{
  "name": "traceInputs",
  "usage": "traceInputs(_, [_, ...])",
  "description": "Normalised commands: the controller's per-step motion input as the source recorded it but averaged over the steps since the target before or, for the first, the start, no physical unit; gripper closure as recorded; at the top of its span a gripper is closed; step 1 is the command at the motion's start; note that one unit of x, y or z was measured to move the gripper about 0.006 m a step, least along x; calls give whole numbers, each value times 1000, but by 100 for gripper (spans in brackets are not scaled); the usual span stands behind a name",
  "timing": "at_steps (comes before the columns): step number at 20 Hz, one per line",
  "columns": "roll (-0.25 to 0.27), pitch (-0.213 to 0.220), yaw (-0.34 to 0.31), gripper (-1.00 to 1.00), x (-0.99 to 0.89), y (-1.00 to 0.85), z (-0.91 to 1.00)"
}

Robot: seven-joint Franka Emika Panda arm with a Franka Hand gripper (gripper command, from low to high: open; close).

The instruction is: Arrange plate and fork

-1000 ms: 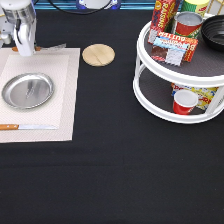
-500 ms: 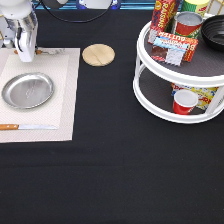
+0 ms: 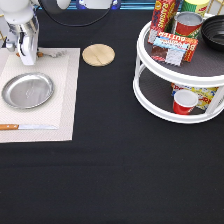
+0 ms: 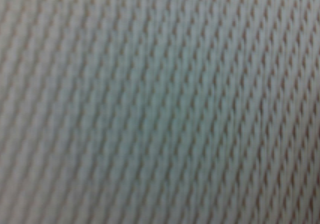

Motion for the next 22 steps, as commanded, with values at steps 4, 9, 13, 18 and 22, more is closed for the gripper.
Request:
traceInputs(4, [0,85,-80,100,108,-232,-12])
traceInputs(9, [0,76,-114,-100,209,-15,95])
traceInputs(13, [-9,67,-92,-100,236,55,301])
traceInputs(18, [-10,46,-47,-100,102,154,516])
traceInputs(22, [-41,36,10,-100,58,423,954])
